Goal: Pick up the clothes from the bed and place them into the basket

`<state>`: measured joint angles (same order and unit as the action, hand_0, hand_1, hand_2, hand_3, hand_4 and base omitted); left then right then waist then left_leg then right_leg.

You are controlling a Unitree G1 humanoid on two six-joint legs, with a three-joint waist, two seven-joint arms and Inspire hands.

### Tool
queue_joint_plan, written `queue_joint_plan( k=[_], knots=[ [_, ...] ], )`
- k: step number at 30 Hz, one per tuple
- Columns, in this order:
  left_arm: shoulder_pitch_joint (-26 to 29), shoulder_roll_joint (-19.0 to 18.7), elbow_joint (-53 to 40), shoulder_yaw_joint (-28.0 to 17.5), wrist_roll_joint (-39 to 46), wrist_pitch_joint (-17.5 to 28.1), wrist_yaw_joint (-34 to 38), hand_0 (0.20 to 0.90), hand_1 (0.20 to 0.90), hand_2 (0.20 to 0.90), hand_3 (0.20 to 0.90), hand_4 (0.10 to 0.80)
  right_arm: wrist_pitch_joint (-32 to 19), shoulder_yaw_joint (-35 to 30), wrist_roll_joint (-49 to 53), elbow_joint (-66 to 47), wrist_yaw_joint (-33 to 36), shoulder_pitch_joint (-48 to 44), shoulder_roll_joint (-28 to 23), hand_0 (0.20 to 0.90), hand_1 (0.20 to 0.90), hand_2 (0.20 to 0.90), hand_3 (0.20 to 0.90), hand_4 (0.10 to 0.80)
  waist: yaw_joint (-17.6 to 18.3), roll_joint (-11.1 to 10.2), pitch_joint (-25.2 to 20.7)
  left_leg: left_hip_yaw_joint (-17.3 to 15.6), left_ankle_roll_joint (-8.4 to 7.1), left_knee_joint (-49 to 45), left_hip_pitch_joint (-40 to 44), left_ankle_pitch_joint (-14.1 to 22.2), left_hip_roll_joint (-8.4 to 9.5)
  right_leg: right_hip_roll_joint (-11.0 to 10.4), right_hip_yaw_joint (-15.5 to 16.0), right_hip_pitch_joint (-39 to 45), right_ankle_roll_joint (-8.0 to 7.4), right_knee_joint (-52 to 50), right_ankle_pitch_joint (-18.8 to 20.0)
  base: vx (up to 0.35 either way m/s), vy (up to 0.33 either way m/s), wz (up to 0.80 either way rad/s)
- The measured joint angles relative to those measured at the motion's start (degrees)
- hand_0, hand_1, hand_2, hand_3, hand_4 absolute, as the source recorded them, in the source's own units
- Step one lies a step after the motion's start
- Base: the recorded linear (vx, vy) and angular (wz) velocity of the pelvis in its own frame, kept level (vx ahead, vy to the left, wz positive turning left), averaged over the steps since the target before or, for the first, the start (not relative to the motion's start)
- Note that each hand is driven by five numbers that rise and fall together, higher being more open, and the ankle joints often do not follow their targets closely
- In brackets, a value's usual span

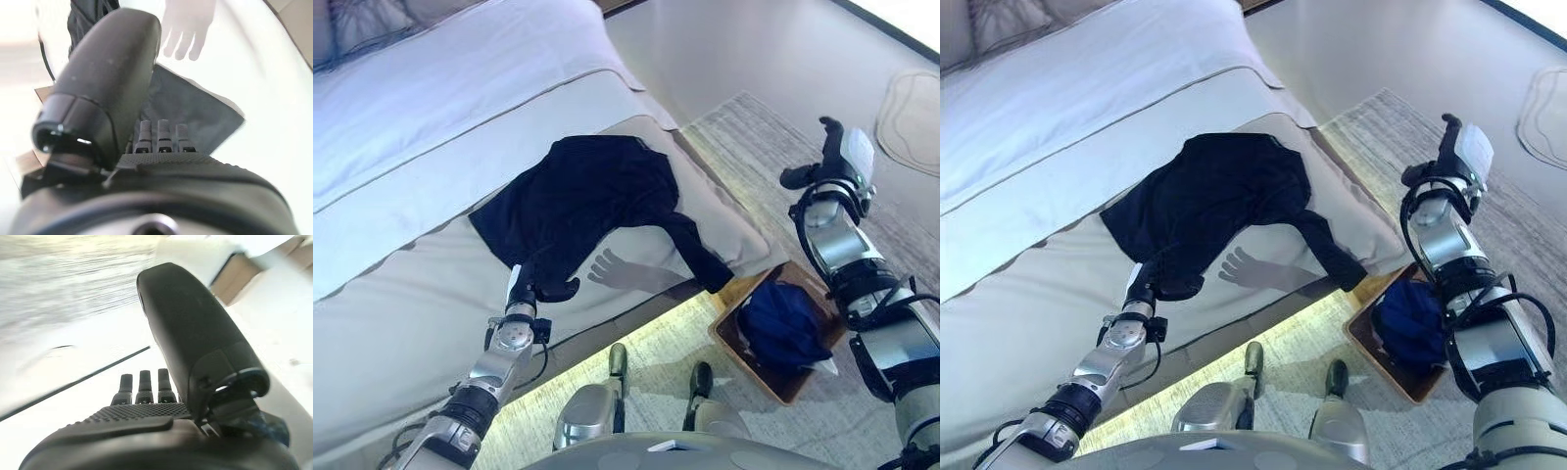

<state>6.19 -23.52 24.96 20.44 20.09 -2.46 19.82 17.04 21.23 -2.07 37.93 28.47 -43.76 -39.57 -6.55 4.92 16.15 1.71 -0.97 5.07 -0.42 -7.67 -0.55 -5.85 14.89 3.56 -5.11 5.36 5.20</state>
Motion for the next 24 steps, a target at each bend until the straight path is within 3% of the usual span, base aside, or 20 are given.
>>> queue_joint_plan(
  k=[7, 15, 17, 20, 22, 23, 24],
  knots=[
    [-0.19, -0.11, 0.0, -0.04, -0.66, 0.7, -0.3, 0.9, 0.9, 0.9, 0.9, 0.8, -1.32, 4.54, -0.39, 3.74, -1.97, -4.0, 0.21, 0.9, 0.9, 0.9, 0.9, 0.8, -4.66, -0.93, -0.06, 4.43, -0.28, -0.01, -1.72, -1.05, 0.65, -0.01, 4.52, 0.71, 0.07, 0.0, -0.8, 0.078, 0.031, 0.35],
    [0.44, -1.95, -0.24, 0.79, -2.25, 6.39, -1.76, 0.9, 0.9, 0.9, 0.9, 0.8, -1.14, 8.71, -1.36, 15.32, -2.91, -13.55, 0.55, 0.9, 0.9, 0.9, 0.9, 0.8, -8.53, -0.99, 0.13, 9.48, -1.24, -0.05, -9.47, -3.77, 0.89, 0.32, 9.84, -4.35, 0.21, -0.06, -1.06, -0.055, 0.053, 0.35],
    [1.51, -2.95, -0.29, 1.6, -2.35, 7.55, -1.69, 0.9, 0.9, 0.9, 0.9, 0.8, -0.93, 9.04, -1.33, 17.29, -2.92, -16.23, 0.65, 0.9, 0.9, 0.9, 0.9, 0.8, -9.93, -0.28, 2.46, 9.75, -1.69, -0.07, -9.94, -4.18, 0.77, 0.21, 10.3, -5.13, 0.36, -1.12, -1.25, -0.057, 0.04, 0.1],
    [4.25, -4.45, -2.37, 2.92, -3.51, 9.89, -1.73, 0.9, 0.9, 0.9, 0.9, 0.8, -0.48, 9.56, -0.44, 20.25, -2.65, -21.01, 0.09, 0.9, 0.9, 0.9, 0.9, 0.8, -10.9, 1.46, 8.08, 12.45, -2.54, -4.3, -12.75, -3.69, 2.16, -1.27, 10.62, -8.66, 1.09, -9.53, -5.8, -0.044, -0.08, 0.27],
    [7.14, -5.32, -4.12, 4.1, -4.29, 10.73, -2.53, 0.9, 0.9, 0.9, 0.9, 0.8, 0.26, 9.46, 1.55, 21.59, -2.2, -22.31, -2.1, 0.9, 0.9, 0.9, 0.9, 0.8, -9.74, 2.46, 10.92, 16.08, -3.48, -8.98, -16.27, -2.99, 3.78, -1.07, 7.06, -12.35, 2.42, -17.02, -10.91, 0.054, -0.108, 0.94],
    [8.99, -5.63, -5.39, 4.31, -4.36, 11.53, -3.12, 0.9, 0.9, 0.9, 0.9, 0.8, 1.48, 8.21, 2.44, 21.86, -2.12, -22.56, -3.17, 0.9, 0.9, 0.9, 0.9, 0.8, -9.42, 2.6, 13.02, 17.32, -4.23, -9.85, -16.88, -1.07, 4.28, -2.16, 6.14, -14.53, 2.47, -22.66, -14.06, 0.047, -0.017, 1.03],
    [10.14, -6.14, -6.57, 4.44, -4.36, 12.43, -3.32, 0.9, 0.9, 0.9, 0.9, 0.8, 2.67, 7.09, 2.76, 21.98, -2.11, -22.76, -3.14, 0.9, 0.9, 0.9, 0.9, 0.8, -10.11, 2.2, 14.34, 17.3, -4.04, -10.38, -17.9, -0.99, 5.42, -4.14, 5.69, -17.67, 2.69, -28.46, -16.65, -0.028, 0.045, 0.61]
  ],
)
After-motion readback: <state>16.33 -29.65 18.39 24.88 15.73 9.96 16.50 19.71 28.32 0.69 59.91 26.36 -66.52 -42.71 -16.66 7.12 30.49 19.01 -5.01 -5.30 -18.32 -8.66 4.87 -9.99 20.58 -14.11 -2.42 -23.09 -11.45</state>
